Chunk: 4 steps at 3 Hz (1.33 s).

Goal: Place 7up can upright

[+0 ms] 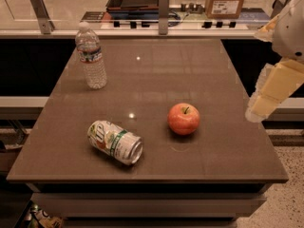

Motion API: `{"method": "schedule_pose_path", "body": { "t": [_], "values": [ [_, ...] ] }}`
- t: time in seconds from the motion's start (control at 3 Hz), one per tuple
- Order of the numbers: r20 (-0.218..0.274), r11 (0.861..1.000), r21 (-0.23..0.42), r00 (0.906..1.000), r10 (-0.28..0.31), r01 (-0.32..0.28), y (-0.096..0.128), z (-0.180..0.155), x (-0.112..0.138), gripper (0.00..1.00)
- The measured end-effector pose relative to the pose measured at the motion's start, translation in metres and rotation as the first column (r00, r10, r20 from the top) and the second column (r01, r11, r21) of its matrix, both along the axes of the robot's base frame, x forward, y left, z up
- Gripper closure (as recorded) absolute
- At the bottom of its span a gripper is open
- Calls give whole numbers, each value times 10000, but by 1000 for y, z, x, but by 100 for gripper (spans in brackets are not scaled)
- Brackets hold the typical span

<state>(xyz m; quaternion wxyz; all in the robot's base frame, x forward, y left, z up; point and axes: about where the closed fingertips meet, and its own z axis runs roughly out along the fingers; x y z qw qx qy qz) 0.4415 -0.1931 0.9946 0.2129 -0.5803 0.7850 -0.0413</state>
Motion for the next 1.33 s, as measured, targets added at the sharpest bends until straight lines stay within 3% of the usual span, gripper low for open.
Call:
{"method": "schedule_pose_path", "body": {
  "t": [1.0,1.33],
  "values": [
    [-751,9955,357,9936,-848,877,56,-19,-2,0],
    [-1061,9835,253,9787,-1757,1793,100,-34,3,0]
  ]
}}
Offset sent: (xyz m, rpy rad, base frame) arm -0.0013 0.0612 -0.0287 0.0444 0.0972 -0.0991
